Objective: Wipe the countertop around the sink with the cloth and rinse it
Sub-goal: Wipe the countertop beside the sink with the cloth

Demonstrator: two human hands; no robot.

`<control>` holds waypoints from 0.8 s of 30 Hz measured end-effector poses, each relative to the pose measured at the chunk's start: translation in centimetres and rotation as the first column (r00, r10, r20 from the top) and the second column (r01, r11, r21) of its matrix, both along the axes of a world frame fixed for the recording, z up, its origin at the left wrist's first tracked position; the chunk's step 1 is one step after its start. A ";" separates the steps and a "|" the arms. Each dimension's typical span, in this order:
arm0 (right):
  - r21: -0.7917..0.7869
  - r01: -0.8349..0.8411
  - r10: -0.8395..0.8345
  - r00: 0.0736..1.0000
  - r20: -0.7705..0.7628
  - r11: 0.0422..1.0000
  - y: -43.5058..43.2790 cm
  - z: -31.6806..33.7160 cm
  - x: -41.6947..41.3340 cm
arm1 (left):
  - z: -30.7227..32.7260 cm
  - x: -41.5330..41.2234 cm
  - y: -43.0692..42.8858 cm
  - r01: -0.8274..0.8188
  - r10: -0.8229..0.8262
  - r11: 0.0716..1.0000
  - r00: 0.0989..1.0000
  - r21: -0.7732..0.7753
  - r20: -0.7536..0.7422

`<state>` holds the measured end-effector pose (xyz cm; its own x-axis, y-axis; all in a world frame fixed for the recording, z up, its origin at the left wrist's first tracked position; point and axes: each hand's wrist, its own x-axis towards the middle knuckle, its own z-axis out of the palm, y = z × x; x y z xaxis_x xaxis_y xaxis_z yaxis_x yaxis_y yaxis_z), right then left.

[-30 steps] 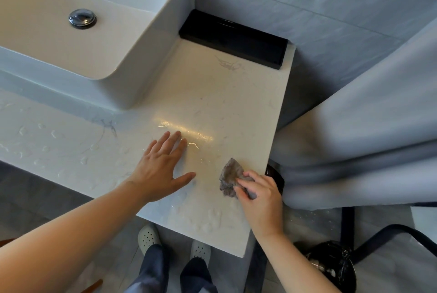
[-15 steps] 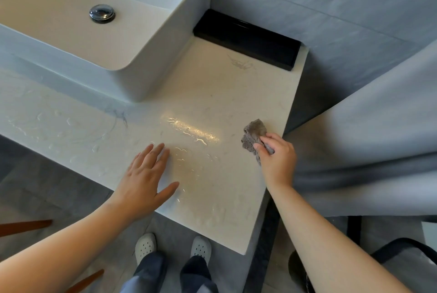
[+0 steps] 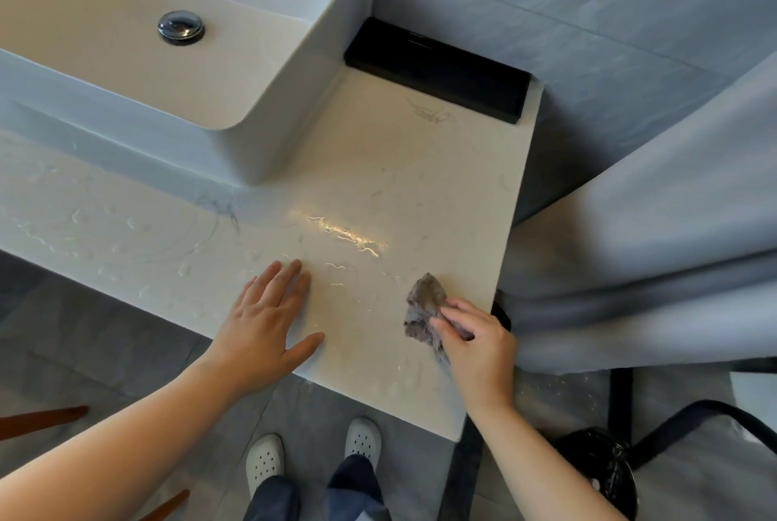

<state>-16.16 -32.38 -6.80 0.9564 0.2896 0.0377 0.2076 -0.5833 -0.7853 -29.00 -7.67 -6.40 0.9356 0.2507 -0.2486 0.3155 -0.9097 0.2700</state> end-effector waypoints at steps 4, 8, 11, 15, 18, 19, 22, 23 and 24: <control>0.118 0.087 -0.089 0.996 0.016 0.989 1.1 2.4 3.3 | -0.2 0.0 0.4 0.015 -0.015 1.000 1.000 0.001 0.014; 0.153 0.123 -0.132 0.990 0.045 0.980 4.0 3.3 8.3 | -0.5 -0.2 0.5 0.024 -0.024 1.000 0.999 0.006 0.032; 0.095 0.148 -0.152 0.987 0.043 0.984 5.7 1.4 11.1 | -0.7 -0.1 0.7 0.028 -0.029 0.999 0.999 0.016 0.039; 0.032 0.158 -0.159 0.986 0.039 0.987 6.4 -1.6 11.2 | -0.8 -0.2 0.9 0.036 -0.037 0.999 0.999 0.039 0.039; -0.011 0.108 -0.107 0.990 0.091 0.994 6.3 -2.4 9.2 | -0.8 -0.1 0.9 0.045 -0.046 0.997 0.998 0.057 0.033; -0.027 0.081 -0.078 0.991 0.107 0.996 6.2 -2.4 8.3 | -0.8 -0.1 0.9 0.050 -0.051 0.997 0.998 0.060 0.029; -0.061 0.009 -0.001 0.991 0.135 0.998 6.0 -2.0 5.0 | -0.9 -0.2 1.1 0.056 -0.058 0.997 0.998 0.062 0.027; -0.074 -0.019 0.029 0.990 0.139 0.997 5.9 -1.9 3.7 | -0.9 -0.3 1.1 0.059 -0.060 0.997 0.998 0.060 0.025; -0.087 -0.052 0.063 0.989 0.136 0.995 5.8 -1.8 2.5 | -0.9 -0.3 1.0 0.060 -0.062 0.997 0.998 0.058 0.021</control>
